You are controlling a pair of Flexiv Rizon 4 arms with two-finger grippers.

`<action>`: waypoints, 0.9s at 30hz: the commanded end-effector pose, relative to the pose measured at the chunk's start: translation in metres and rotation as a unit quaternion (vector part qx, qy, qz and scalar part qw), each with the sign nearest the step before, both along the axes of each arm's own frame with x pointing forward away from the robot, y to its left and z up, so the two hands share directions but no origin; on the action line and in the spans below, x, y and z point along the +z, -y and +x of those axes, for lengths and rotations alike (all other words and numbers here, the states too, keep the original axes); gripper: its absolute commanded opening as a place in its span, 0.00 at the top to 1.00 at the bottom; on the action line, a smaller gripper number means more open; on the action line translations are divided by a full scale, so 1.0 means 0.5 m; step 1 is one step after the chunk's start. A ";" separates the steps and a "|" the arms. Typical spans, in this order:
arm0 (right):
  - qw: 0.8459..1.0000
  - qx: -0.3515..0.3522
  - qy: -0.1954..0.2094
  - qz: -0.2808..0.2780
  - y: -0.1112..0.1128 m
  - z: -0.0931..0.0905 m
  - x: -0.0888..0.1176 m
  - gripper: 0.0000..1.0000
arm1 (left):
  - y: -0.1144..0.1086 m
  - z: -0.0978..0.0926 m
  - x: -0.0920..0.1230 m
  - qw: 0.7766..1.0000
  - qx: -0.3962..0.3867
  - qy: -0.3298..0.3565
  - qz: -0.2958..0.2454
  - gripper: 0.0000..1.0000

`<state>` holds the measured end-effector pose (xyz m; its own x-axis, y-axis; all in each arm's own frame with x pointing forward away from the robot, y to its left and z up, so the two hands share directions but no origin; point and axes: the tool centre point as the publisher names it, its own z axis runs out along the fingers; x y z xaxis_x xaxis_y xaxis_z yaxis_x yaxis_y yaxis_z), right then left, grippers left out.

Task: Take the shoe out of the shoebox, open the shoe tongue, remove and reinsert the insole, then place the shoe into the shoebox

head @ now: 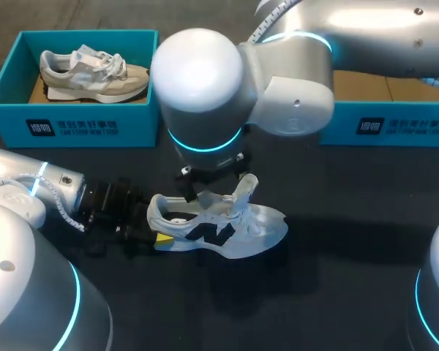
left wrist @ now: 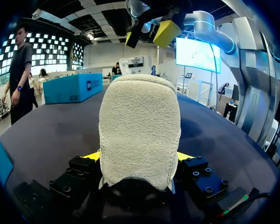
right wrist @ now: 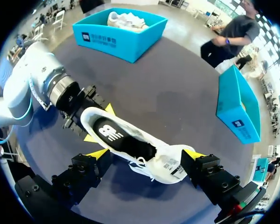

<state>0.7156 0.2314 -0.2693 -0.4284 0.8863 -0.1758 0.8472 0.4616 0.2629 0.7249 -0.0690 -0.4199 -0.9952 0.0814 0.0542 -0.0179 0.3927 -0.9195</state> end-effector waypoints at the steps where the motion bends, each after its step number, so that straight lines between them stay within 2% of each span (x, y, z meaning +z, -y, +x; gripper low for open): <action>1: 1.000 0.002 -0.001 0.005 0.007 0.000 -0.001 0.00 | 0.001 -0.007 -0.013 1.000 0.001 0.000 0.000 1.00; 6: 1.000 0.002 -0.001 0.005 0.007 0.000 -0.001 0.00 | 0.001 -0.007 -0.013 1.000 0.001 0.000 0.000 1.00; 10: 0.996 0.066 0.022 0.054 -0.003 -0.002 0.005 0.00 | 0.001 -0.007 -0.013 1.000 0.001 0.000 0.000 1.00; 13: 0.983 0.163 0.036 0.080 -0.019 0.006 0.013 0.00 | 0.001 -0.007 -0.013 1.000 0.001 0.000 0.000 1.00; 16: 0.971 0.229 0.034 0.058 -0.036 0.009 0.012 0.00 | 0.001 -0.007 -0.013 1.000 0.001 0.000 0.000 1.00; 21: 0.941 0.335 0.017 0.028 -0.054 0.009 0.004 0.00 | 0.001 -0.007 -0.013 1.000 0.001 0.000 0.000 1.00; 22: 0.929 0.370 0.011 0.018 -0.057 0.006 0.002 0.00 | 0.001 -0.007 -0.013 1.000 0.001 0.000 0.000 1.00; 27: 0.904 0.427 0.003 -0.007 -0.059 0.003 0.002 0.00 | 0.001 -0.007 -0.013 1.000 0.001 0.000 0.000 1.00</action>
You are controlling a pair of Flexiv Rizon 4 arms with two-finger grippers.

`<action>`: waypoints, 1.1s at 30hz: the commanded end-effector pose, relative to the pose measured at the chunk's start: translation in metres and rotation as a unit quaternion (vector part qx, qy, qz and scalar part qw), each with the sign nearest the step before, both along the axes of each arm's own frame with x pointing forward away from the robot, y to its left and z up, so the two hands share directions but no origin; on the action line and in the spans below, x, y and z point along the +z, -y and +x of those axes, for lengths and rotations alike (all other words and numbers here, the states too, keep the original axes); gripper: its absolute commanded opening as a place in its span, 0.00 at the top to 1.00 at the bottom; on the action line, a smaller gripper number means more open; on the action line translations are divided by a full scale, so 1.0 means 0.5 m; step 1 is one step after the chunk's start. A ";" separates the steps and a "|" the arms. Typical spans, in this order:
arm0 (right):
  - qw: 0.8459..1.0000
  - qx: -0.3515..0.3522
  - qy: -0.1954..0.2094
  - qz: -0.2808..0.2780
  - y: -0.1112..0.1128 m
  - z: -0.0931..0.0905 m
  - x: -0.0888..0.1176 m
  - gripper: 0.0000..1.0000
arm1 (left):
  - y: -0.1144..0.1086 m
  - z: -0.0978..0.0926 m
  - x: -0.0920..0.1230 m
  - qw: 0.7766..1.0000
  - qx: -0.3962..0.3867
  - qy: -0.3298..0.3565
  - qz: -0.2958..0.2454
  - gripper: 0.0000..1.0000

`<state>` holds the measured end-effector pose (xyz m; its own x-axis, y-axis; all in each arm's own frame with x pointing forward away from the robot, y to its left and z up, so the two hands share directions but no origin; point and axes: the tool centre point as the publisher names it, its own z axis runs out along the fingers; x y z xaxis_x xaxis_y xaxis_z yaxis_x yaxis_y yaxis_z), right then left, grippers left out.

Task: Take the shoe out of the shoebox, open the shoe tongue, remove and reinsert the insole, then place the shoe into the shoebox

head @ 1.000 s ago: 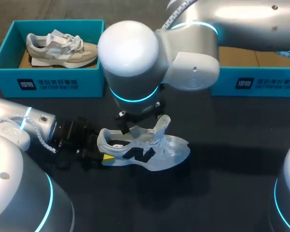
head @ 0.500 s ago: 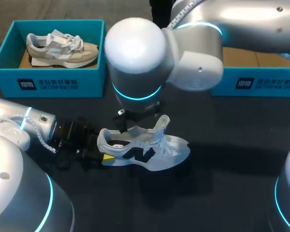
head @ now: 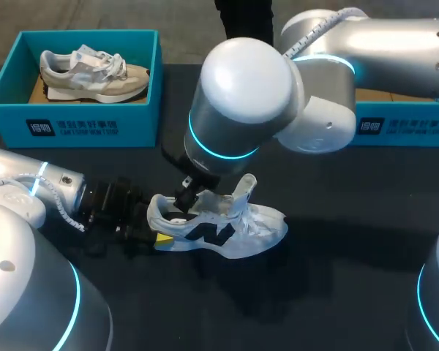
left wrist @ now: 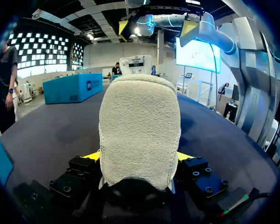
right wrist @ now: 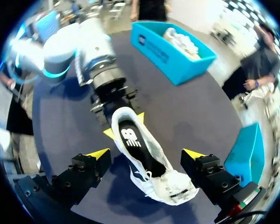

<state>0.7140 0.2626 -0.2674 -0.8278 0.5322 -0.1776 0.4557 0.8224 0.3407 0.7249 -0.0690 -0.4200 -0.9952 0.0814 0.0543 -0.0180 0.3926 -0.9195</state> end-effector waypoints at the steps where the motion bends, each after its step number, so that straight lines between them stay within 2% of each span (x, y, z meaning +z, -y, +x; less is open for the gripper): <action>1: 0.986 0.161 -0.012 -0.047 0.004 0.007 -0.002 0.00 | 0.001 -0.007 -0.013 1.000 0.001 0.000 0.000 1.00; 2: 0.985 0.163 -0.013 -0.055 0.006 0.009 -0.003 0.51 | 0.001 -0.007 -0.013 1.000 0.001 0.000 0.000 1.00; 3: 0.985 0.161 -0.011 -0.061 0.007 0.011 -0.003 0.71 | 0.001 -0.007 -0.013 1.000 0.001 0.000 0.000 1.00; 4: 0.985 0.160 -0.010 -0.063 0.009 0.013 -0.003 0.98 | 0.001 -0.007 -0.013 1.000 0.001 0.000 0.000 1.00; 28: 0.986 0.147 -0.012 -0.074 0.014 0.019 0.000 1.00 | 0.001 -0.007 -0.013 1.000 0.001 0.000 0.000 1.00; 33: 0.985 0.155 -0.036 -0.065 0.005 0.026 -0.051 1.00 | 0.001 -0.007 -0.013 1.000 0.001 0.000 0.000 1.00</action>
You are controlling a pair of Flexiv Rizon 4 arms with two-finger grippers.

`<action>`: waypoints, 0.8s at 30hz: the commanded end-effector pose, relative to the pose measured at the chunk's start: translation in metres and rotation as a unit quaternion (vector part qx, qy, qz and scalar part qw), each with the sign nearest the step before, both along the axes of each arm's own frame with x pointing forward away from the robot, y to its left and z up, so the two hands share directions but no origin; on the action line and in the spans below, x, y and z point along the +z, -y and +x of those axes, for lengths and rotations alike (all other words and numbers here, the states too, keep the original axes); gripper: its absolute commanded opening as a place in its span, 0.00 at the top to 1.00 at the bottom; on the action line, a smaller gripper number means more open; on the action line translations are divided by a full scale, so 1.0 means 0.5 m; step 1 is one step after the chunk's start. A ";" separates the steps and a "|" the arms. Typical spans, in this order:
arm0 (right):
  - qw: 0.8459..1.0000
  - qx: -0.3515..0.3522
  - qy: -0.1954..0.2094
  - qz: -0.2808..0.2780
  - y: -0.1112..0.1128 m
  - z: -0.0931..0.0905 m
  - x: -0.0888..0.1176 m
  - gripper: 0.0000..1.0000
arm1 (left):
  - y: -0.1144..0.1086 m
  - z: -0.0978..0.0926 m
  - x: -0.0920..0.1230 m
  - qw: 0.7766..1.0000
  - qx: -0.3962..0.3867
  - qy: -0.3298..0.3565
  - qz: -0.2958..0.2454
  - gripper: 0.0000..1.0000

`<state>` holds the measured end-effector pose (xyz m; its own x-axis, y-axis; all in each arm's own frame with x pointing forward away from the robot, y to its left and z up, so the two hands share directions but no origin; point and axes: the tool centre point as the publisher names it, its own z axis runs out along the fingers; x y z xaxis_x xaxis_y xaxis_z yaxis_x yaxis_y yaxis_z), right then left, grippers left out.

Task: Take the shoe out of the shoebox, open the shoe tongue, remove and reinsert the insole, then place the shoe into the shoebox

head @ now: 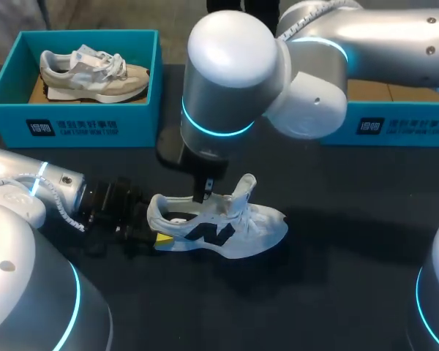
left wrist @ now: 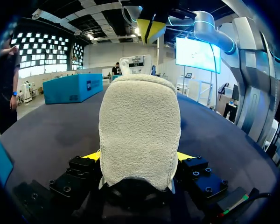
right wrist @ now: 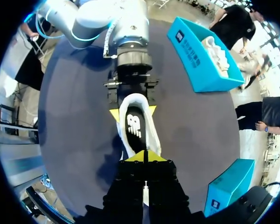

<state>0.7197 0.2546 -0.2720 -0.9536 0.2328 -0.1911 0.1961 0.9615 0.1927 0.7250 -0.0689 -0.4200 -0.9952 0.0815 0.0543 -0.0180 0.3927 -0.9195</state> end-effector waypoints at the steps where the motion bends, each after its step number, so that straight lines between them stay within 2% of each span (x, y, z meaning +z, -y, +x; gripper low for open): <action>1: 1.000 0.004 -0.017 0.004 -0.012 0.016 -0.049 1.00 | 0.001 -0.007 -0.012 1.000 0.001 0.000 0.000 1.00; 16: 0.997 0.050 -0.059 -0.018 -0.048 0.023 -0.121 1.00 | 0.001 -0.007 -0.012 1.000 0.001 0.000 0.000 1.00; 24: 0.995 0.049 -0.080 -0.030 -0.031 0.033 -0.163 1.00 | 0.001 -0.007 -0.012 1.000 0.001 0.000 0.000 1.00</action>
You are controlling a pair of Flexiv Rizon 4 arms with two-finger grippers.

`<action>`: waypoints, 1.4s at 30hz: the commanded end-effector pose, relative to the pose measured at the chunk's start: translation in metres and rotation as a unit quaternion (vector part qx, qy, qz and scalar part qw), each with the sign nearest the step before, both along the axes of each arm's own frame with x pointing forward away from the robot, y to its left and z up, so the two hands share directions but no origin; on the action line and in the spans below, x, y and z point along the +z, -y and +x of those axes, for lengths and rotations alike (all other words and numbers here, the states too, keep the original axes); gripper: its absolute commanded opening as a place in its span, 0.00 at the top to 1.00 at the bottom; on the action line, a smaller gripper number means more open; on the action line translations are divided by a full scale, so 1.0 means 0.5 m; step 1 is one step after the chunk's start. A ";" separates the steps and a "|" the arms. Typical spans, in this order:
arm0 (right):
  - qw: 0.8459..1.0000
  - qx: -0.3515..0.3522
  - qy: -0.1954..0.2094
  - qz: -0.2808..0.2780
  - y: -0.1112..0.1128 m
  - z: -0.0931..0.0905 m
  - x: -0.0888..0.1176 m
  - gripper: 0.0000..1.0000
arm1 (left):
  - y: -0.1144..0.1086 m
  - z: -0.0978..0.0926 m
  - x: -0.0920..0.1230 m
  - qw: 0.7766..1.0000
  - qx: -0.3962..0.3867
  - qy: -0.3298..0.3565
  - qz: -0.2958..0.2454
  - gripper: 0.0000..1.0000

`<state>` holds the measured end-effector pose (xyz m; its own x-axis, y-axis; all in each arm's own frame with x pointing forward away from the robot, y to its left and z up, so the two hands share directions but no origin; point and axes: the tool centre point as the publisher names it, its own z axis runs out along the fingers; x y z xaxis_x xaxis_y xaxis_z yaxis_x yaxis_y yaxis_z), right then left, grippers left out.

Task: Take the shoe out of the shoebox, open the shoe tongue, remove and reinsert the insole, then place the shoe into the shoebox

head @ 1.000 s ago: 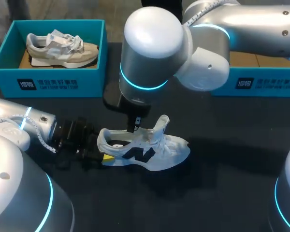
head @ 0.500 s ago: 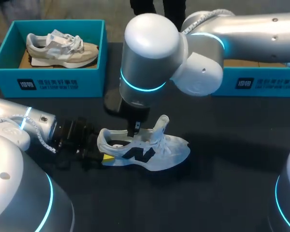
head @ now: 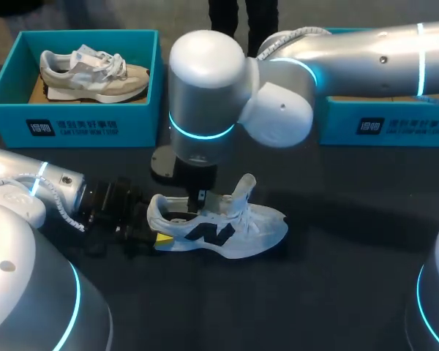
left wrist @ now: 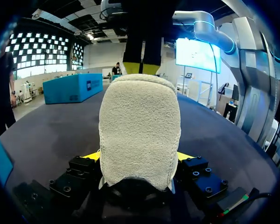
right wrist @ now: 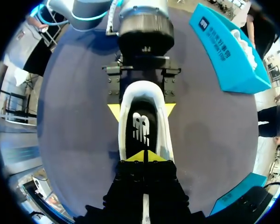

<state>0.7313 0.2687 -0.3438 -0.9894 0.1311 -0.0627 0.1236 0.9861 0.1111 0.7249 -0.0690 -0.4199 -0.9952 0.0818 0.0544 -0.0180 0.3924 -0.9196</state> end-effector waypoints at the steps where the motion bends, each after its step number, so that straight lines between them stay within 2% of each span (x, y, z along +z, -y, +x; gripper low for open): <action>1: 1.000 -0.001 -0.012 -0.004 0.000 0.010 -0.023 1.00 | 0.001 -0.007 -0.013 1.000 0.001 0.000 0.000 1.00; 7: 1.000 -0.002 -0.027 -0.013 0.017 0.013 -0.045 1.00 | 0.001 -0.007 -0.013 1.000 0.001 0.000 0.000 1.00; 17: 0.998 0.005 -0.057 -0.030 0.032 -0.003 -0.061 1.00 | 0.001 -0.007 -0.013 1.000 0.001 0.000 0.000 1.00; 26: 0.998 -0.001 -0.053 -0.019 0.023 0.013 -0.092 1.00 | 0.001 -0.007 -0.013 1.000 0.001 0.000 0.000 1.00; 32: 0.999 -0.001 -0.051 -0.015 0.018 0.015 -0.107 0.85 | 0.001 -0.007 -0.013 1.000 0.001 0.000 0.000 1.00; 33: 0.999 -0.001 -0.051 -0.014 0.019 0.013 -0.108 0.79 | 0.001 -0.007 -0.013 1.000 0.001 0.000 0.000 1.00; 36: 0.999 -0.004 -0.052 -0.014 0.024 0.009 -0.115 0.70 | 0.001 -0.007 -0.013 1.000 0.001 0.000 0.000 1.00; 42: 0.999 -0.013 -0.048 -0.012 0.027 0.018 -0.120 0.66 | 0.001 -0.007 -0.013 1.000 0.001 0.000 0.000 1.00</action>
<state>0.7381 0.2556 -0.4022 -0.9877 0.1527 0.0322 0.1547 0.9855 0.0699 0.7253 -0.0691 -0.4199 -0.9952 0.0814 0.0549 -0.0186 0.3924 -0.9196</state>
